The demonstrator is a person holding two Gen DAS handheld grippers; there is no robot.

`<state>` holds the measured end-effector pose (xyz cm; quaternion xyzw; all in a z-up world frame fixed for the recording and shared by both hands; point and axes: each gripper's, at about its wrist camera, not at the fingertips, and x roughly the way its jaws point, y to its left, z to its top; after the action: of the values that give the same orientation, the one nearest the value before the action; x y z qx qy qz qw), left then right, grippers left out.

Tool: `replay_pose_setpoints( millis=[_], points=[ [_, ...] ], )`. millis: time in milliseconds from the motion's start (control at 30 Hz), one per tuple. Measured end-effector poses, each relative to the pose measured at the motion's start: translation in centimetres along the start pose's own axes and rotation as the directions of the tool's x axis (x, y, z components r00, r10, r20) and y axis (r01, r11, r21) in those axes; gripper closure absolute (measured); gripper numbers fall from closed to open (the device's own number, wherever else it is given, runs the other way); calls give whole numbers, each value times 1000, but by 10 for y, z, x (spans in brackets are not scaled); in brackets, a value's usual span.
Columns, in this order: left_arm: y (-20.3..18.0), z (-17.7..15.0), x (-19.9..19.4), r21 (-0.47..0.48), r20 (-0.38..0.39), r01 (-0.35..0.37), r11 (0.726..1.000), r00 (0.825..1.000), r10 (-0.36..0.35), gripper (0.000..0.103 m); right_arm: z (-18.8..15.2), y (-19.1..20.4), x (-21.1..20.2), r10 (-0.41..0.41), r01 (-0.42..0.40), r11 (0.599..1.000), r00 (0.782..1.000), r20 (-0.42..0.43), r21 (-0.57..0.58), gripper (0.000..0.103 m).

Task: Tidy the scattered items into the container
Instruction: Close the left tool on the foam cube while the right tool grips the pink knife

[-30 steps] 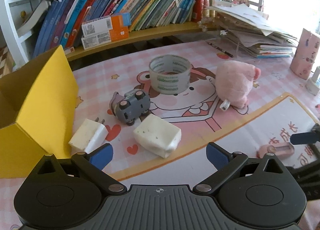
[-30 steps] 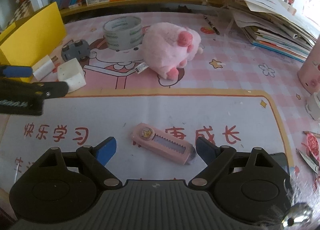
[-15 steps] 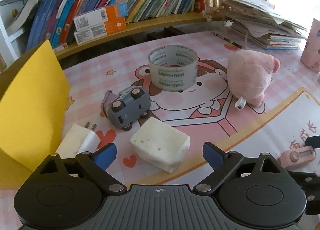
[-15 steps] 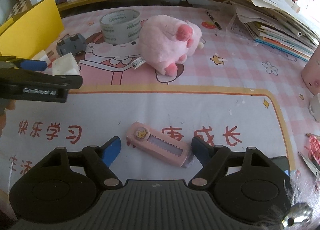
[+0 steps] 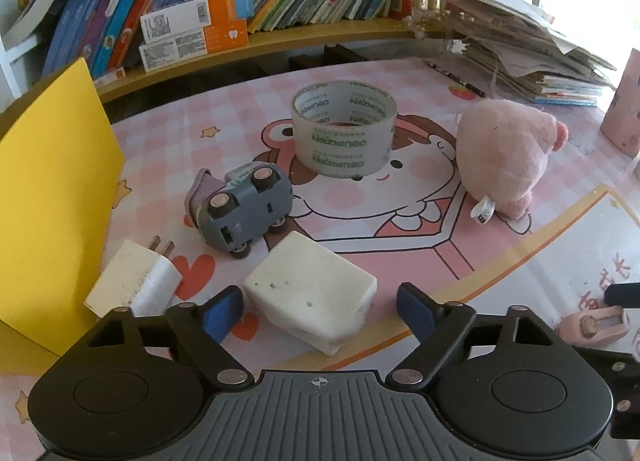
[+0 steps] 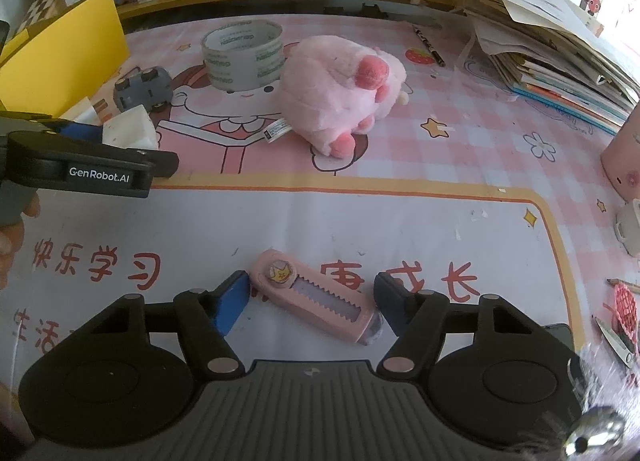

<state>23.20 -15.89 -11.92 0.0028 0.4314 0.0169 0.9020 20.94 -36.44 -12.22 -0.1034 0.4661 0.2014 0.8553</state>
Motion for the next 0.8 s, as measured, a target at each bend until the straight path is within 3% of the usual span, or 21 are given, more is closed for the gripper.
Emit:
replay_pose_setpoints(
  millis=[133,267,800],
  points=[
    [2,0,-4,-9,13,-15,1000,1000,15,42,-1,1,-1,7,-7,1000,1000,-3,-5,37],
    [4,-2,-8,-16,5,-9,1000,1000,9,49,-2,5,-2,19,-19,1000,1000,-6,-19,38],
    [0,-17,-42,34,29,4,999,1000,-5,55,-7,16,-11,40,-40,999,999,12,-27,38]
  ],
)
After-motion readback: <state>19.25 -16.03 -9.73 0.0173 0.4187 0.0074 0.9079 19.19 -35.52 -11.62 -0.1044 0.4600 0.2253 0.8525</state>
